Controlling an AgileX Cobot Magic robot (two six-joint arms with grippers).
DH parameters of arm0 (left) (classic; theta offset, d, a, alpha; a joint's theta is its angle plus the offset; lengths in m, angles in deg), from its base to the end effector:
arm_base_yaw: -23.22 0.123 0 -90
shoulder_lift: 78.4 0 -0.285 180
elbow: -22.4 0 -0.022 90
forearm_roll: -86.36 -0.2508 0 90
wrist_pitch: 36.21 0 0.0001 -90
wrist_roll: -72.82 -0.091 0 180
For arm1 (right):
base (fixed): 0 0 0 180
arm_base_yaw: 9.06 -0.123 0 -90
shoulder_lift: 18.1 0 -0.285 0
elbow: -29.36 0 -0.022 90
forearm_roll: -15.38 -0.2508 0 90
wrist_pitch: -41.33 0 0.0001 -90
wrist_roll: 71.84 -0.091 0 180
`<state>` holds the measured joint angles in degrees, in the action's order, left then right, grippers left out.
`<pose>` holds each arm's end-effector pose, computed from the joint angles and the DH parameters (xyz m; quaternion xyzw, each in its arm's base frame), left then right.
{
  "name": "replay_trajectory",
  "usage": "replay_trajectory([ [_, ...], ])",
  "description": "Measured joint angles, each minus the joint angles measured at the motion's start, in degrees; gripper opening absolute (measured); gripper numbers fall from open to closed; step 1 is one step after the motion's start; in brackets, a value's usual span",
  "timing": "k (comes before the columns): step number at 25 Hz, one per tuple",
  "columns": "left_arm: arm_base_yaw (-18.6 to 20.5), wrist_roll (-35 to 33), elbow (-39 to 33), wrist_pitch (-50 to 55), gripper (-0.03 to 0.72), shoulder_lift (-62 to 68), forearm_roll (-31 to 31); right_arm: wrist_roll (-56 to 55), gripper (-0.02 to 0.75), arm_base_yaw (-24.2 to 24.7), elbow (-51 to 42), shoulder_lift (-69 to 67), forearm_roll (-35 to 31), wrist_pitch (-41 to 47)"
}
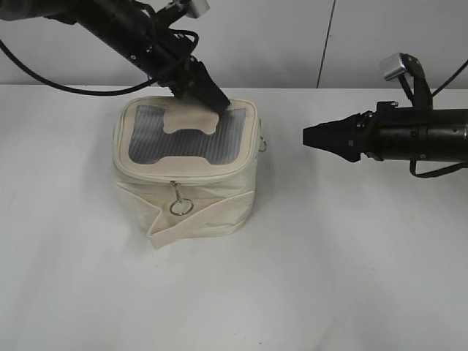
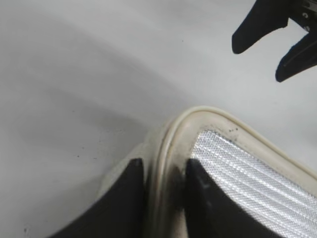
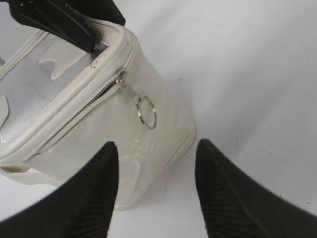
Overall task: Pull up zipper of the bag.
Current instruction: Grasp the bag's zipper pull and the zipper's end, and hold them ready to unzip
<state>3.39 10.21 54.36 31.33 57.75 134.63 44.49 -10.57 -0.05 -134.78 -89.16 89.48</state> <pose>0.4246 -0.2198 0.2175 0.5031 0.7694 -0.3374 0.2028 0.3323 0.0745 0.1410 -0.2121 0.8245 0.3436 0.3966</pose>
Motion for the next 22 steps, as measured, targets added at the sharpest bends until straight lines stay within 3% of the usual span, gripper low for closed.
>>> replay_trajectory([
  [1, 0.0, 0.0, 0.0, -0.06, 0.136, 0.0, -0.13, 0.66, 0.402, -0.03, 0.0, 0.0, 0.0, 0.06],
  [3, 0.0, -0.05, 0.0, -0.06, 0.048, 0.0, -0.57, 3.16, 0.402, -0.09, 0.0, -0.31, 0.0, 0.12],
  [9, 0.0, -0.05, 0.0, 0.0, 0.042, 0.0, -0.7, 16.69, 0.402, -4.16, 0.66, -1.93, -0.05, -1.4],
  [15, 0.0, 0.04, 0.0, 0.0, 0.042, 0.0, -0.7, 18.27, 0.402, -10.27, 6.67, -4.91, -0.05, -9.59],
  [22, 0.0, 0.17, 0.0, 0.04, 0.041, 0.0, -0.7, 16.75, 0.402, -11.35, 11.74, -8.74, -0.05, -11.43],
])
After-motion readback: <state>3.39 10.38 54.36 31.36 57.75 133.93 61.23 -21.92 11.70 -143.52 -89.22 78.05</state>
